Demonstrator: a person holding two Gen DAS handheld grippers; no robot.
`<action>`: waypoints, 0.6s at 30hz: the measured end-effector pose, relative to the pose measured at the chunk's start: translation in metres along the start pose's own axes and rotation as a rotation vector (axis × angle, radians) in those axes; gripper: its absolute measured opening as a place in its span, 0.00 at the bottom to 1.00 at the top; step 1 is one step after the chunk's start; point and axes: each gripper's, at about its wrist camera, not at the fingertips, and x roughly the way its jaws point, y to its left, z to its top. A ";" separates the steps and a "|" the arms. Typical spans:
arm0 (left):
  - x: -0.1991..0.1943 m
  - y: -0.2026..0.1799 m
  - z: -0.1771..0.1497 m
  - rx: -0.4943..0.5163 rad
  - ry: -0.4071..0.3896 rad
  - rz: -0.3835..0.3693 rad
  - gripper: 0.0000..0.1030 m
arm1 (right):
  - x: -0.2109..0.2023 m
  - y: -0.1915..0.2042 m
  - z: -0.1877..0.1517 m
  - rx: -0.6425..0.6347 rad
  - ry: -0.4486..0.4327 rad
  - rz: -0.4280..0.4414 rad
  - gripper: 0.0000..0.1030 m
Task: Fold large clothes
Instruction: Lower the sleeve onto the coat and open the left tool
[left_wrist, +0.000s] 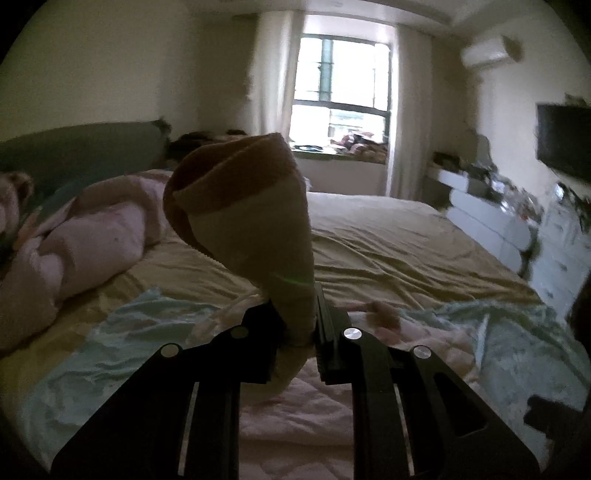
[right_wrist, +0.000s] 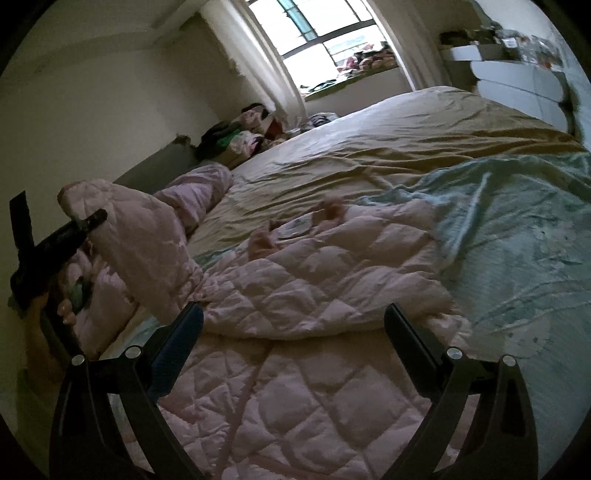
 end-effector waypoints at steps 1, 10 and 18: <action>0.002 -0.009 -0.003 0.021 0.004 -0.011 0.09 | -0.002 -0.004 0.000 0.010 -0.004 -0.005 0.95; 0.023 -0.074 -0.032 0.145 0.075 -0.094 0.09 | -0.019 -0.042 -0.001 0.092 -0.033 -0.050 0.95; 0.048 -0.117 -0.082 0.280 0.176 -0.158 0.09 | -0.031 -0.071 -0.007 0.149 -0.041 -0.105 0.95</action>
